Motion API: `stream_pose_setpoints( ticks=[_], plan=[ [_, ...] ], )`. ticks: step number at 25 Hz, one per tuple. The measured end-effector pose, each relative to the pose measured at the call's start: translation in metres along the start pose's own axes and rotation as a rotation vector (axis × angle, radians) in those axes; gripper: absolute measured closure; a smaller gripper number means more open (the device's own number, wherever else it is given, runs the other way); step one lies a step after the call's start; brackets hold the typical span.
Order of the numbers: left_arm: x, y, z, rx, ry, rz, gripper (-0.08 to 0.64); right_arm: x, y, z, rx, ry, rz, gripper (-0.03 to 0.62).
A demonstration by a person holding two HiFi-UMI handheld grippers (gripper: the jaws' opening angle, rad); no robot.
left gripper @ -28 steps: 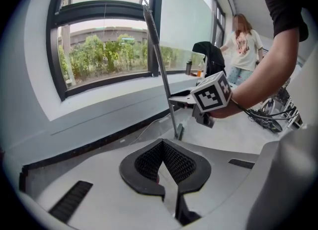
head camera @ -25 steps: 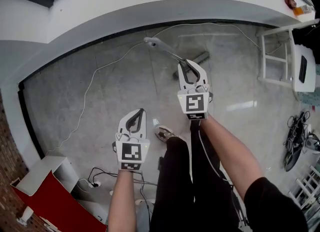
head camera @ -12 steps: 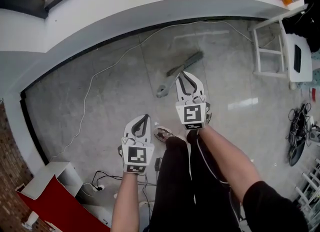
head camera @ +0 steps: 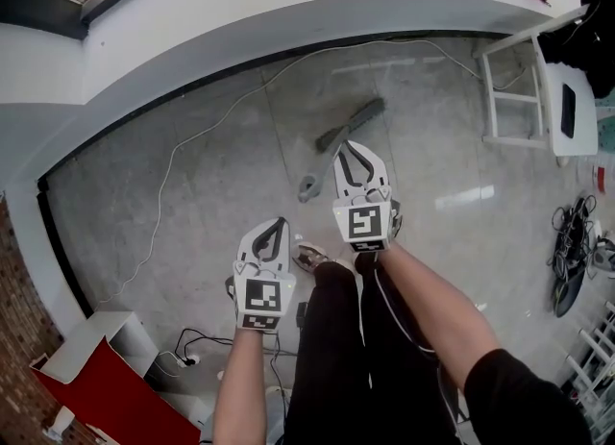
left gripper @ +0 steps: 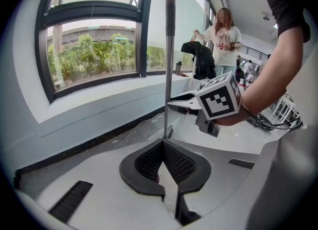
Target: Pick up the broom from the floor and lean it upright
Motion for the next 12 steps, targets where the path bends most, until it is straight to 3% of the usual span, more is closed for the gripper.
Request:
stream_pose_setpoints(
  ticks=[12],
  plan=[
    [-0.0027, -0.0002, 0.0093, -0.004, -0.008, -0.008, 0.558, -0.0049, 0.0093, -0.0009, 0.001, 0.008, -0.003, 0.531]
  ],
)
Point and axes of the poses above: the fingertips, and each gripper's own axes: y backward along the fingers, z to its right, x out of its top, the point moved 10 cm from there along y, backward along the fingers, and after that the axes turned 11 degrees about y, right-handed, at the moved point
